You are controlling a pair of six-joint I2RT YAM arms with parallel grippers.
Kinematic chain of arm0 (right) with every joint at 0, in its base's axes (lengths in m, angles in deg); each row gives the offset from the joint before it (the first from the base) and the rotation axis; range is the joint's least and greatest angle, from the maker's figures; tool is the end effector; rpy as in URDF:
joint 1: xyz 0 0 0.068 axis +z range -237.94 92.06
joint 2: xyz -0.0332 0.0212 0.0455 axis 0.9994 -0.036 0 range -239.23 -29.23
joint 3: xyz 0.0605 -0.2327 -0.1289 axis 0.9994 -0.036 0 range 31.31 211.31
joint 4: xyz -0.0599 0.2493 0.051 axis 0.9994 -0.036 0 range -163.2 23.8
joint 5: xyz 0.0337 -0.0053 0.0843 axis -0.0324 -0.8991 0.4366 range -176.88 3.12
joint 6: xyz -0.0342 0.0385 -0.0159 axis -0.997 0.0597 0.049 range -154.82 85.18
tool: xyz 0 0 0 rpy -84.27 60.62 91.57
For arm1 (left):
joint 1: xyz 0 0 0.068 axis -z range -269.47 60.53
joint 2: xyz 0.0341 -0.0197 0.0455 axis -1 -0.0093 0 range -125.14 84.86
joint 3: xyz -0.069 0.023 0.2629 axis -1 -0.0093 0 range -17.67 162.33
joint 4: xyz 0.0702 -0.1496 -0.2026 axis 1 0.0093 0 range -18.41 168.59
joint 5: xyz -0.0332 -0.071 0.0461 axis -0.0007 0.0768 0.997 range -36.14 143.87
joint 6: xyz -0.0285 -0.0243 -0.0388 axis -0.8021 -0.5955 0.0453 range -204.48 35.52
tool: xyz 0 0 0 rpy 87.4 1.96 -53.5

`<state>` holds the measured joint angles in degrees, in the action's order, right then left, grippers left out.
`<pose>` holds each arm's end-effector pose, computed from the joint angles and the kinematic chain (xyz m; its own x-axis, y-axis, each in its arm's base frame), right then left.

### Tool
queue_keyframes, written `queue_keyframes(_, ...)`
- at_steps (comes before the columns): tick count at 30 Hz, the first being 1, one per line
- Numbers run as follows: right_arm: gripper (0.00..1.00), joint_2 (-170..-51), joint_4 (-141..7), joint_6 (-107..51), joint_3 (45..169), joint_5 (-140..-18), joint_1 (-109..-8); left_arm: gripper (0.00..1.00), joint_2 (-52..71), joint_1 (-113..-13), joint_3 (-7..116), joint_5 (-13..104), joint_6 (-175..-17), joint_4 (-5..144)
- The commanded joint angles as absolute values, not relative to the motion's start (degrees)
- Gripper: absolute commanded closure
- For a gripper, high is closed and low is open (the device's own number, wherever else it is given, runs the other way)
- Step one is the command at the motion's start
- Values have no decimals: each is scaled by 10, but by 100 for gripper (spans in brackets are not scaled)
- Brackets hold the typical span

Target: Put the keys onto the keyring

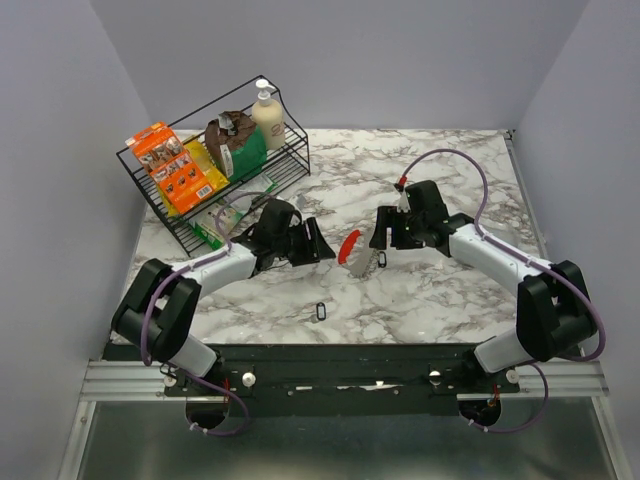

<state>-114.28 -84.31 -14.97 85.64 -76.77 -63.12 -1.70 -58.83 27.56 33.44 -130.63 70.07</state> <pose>0.2790 0.1360 0.2207 -0.8186 -0.0102 -0.5742 -0.2552 0.9022 0.3478 0.2606 -0.1687 0.1915 -0.8923 -0.2570 -0.3711 0.0933 0.6993 -0.7087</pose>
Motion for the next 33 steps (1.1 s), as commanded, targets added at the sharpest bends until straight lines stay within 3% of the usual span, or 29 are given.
queue_keyframes(1, 20, -1142, -855, -152, 854, -781, -627, 40, -21, -554, 255, 293, -1397, 670)
queue_keyframes(9, 20, -1142, -853, -150, 867, -781, -626, 44, -99, -469, 262, 329, -1506, 647)
queue_keyframes(14, 20, -1133, -858, -152, 863, -783, -626, 45, -119, -460, 225, 349, -1593, 549)
queue_keyframes(21, 20, -1122, -859, -154, 856, -783, -626, 45, -126, -452, 225, 404, -1631, 547)
queue_keyframes(33, 19, -1107, -868, -164, 853, -794, -626, 53, -169, -452, 207, 420, -1674, 513)
